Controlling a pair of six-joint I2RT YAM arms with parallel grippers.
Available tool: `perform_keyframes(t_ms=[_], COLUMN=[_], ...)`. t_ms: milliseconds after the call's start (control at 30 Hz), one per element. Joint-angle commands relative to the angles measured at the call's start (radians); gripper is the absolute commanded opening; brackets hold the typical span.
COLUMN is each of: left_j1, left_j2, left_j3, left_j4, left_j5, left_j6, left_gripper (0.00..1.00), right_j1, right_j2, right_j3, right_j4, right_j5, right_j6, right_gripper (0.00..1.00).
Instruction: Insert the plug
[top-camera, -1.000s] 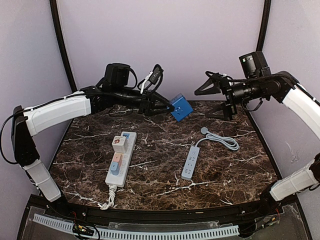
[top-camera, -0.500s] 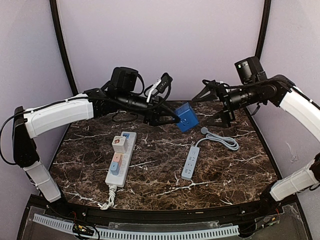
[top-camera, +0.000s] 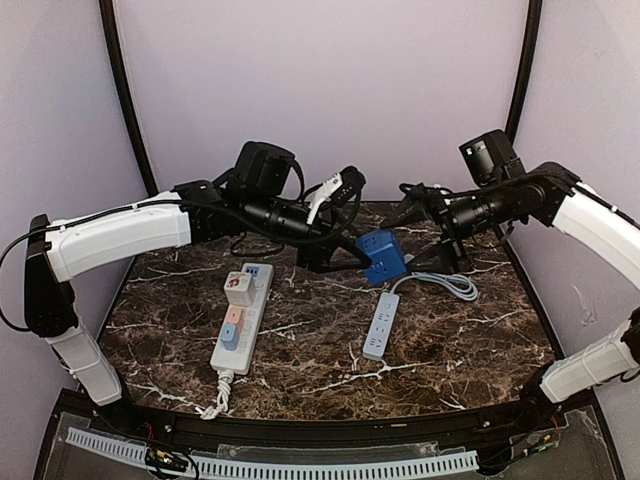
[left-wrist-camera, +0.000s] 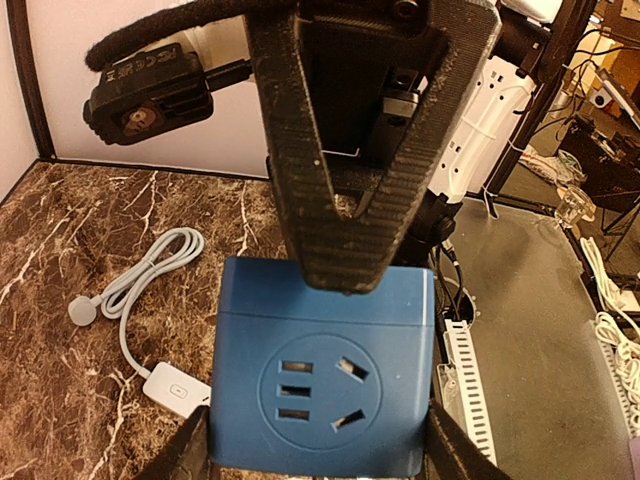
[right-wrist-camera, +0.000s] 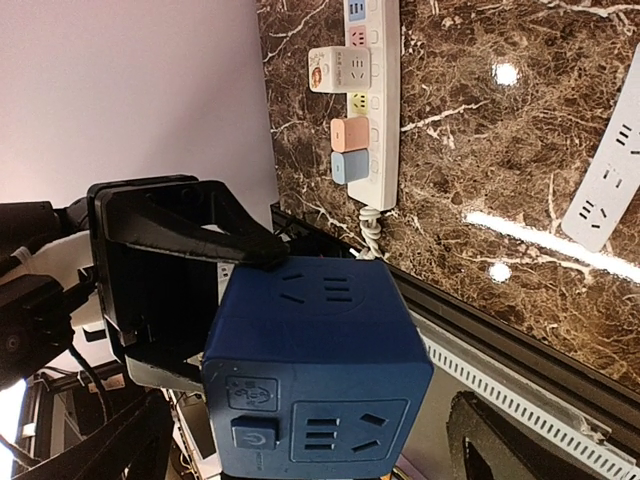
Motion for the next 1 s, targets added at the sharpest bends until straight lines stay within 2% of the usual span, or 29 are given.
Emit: perform_keyframes(t_ms=[0, 367, 600, 967], left_j1=[-0.015, -0.03, -0.033, -0.033], left_j2=[-0.041, -0.037, -0.029, -0.026], left_j3=[0.029, 0.02, 0.01, -0.021], left_j4=[-0.01, 0.028, 0.063, 0.132], left_j5=[-0.038, -0.069, -0.071, -0.077], left_j6=[0.034, 0.018, -0.004, -0.042], left_gripper=[0.01, 0.01, 0.01, 0.01], right_j1=[0.013, 0.033, 0.037, 0.036], right_j2=[-0.034, -0.05, -0.049, -0.061], right_j3=[-0.028, -0.086, -0.107, -0.14], right_j4=[0.04, 0.098, 0.118, 0.162], right_j5=[0.025, 0.036, 0.042, 0.035], right_j6=[0.032, 0.074, 0.082, 0.099], right_gripper=[0.94, 0.82, 0.78, 0.63])
